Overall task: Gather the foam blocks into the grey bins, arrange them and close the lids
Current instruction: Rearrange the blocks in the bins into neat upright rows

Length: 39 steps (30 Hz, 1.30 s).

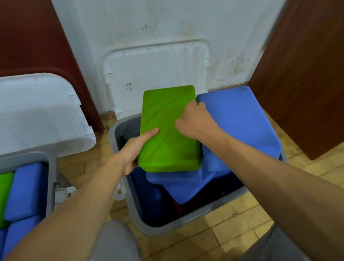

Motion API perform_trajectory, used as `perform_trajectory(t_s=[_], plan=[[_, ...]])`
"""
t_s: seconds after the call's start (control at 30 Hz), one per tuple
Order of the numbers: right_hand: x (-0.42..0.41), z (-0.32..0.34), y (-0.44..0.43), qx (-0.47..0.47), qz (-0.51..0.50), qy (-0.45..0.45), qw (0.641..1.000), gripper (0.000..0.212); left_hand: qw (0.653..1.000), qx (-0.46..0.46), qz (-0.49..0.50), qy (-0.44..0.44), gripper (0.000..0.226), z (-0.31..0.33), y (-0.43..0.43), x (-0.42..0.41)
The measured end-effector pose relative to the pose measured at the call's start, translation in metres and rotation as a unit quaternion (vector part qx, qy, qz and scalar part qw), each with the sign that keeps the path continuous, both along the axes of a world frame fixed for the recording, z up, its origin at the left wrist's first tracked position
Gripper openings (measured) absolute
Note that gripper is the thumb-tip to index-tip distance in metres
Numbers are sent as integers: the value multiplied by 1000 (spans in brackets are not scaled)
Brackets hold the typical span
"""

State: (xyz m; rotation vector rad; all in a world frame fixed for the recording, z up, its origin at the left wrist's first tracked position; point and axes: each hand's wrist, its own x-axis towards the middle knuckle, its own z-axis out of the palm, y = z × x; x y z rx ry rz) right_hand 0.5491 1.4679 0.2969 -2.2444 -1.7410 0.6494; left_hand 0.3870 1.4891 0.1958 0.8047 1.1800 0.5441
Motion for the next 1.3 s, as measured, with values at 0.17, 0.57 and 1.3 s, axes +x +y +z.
perform_trajectory(t_s=[0.17, 0.57, 1.3], plan=[[15, 9, -4, -22, 16, -55, 998, 30, 995, -21, 67, -76, 43, -3, -1, -7], [4, -26, -2, -157, 34, 45, 986, 89, 994, -53, 83, -47, 50, -7, -6, -12], [-115, -10, 5, -209, -87, 557, 799, 43, 962, 166, 162, 146, 45, 100, 3, -159]])
